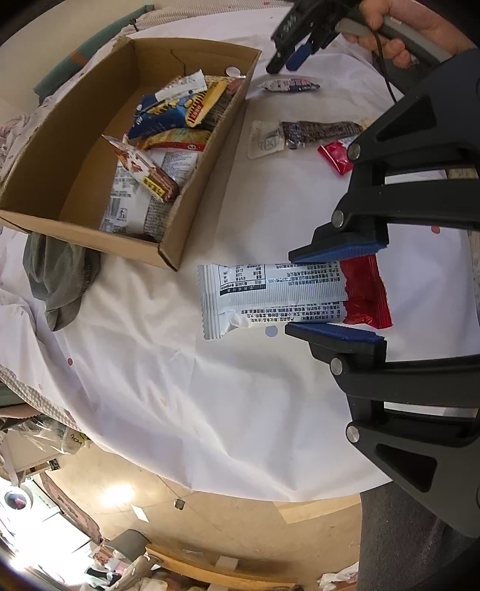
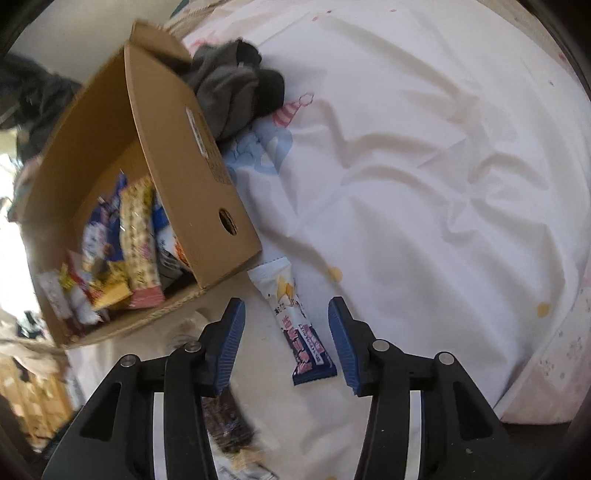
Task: Organize snacks
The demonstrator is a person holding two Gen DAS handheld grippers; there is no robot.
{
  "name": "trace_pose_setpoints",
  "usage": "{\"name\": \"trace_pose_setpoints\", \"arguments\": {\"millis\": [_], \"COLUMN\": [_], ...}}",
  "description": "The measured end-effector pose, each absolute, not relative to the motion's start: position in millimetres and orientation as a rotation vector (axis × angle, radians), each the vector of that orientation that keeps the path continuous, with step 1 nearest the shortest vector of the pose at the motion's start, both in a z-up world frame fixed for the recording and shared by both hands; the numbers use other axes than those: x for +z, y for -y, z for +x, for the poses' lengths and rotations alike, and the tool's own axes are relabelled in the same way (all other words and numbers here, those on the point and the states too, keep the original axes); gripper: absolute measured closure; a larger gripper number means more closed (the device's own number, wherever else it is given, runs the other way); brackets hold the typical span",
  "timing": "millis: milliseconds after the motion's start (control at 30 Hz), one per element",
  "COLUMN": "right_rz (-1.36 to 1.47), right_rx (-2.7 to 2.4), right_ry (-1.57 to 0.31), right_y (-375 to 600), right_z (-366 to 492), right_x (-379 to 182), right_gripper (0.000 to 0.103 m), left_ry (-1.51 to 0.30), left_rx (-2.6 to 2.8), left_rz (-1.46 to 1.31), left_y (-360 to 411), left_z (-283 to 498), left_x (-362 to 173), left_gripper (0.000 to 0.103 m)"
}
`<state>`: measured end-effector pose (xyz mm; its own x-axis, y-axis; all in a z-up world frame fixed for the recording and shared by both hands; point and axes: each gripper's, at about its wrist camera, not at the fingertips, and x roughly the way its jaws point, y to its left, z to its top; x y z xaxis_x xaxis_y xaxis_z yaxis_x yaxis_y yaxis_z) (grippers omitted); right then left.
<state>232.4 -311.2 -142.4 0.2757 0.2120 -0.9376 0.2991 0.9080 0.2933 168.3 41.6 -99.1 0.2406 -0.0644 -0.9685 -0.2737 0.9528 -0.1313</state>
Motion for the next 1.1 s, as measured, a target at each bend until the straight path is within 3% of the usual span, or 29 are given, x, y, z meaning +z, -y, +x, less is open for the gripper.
{"name": "trace_pose_setpoints", "arguments": {"millis": [267,367,800,1100], "right_rz": [0.198,0.120,0.363,0.611], "right_rx": [-0.057,-0.068,-0.139,0.065], "right_ry": [-1.421,-1.417,-1.204,-0.824], "right_y": [275,271,325,329], "right_z": [245,243,210,199], "right_x": [-172,-171,-114,-43], "right_gripper": [0.065,0.085,0.085,0.085], "left_ry": [-1.331,-1.334,-1.296,-1.129], "left_rx": [0.128,0.116,0.167,0.210], "left_rz": [-0.323,-0.318,-0.294,-0.285], "left_y": [-42,-38,-45,-57], "left_z": [171,171,168,165], "left_x": [-99,-100,-99,-67], "left_gripper": [0.076,0.076,0.076,0.076]}}
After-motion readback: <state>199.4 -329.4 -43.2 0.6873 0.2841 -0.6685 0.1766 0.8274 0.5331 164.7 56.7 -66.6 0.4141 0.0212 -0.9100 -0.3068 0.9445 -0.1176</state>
